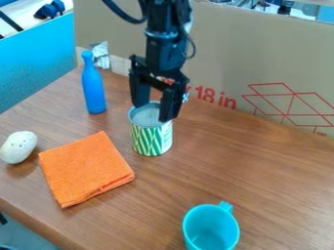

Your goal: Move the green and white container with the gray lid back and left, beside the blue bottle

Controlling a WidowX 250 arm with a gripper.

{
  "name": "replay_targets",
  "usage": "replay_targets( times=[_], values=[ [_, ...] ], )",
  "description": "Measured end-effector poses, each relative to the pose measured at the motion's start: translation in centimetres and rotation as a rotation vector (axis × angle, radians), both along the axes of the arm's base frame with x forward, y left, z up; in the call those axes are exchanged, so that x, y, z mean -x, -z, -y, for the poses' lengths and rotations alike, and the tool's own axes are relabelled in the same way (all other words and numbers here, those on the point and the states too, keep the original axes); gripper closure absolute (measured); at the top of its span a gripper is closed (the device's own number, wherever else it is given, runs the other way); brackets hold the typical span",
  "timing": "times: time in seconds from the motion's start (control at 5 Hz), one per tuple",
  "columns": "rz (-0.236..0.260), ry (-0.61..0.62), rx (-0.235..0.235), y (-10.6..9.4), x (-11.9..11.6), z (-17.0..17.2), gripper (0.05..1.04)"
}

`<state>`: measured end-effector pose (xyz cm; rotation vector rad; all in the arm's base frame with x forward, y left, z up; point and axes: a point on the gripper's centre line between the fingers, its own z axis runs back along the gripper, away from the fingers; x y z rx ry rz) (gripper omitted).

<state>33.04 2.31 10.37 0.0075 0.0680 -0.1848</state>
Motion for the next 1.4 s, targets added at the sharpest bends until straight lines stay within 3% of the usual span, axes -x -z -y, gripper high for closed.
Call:
replay_targets(
  times=[0.4,0.8,1.0,1.4],
  values=[
    [0.033,0.053,0.007,-1.6,0.4,3.7,0.083],
    [0.043,0.208,-0.006,-1.3,2.3,12.8,0.083],
    [0.022,0.221,0.009,-0.8,3.6,15.0,0.083],
    [0.022,0.218,0.011,-0.8,3.6,15.0,0.083]
  ],
)
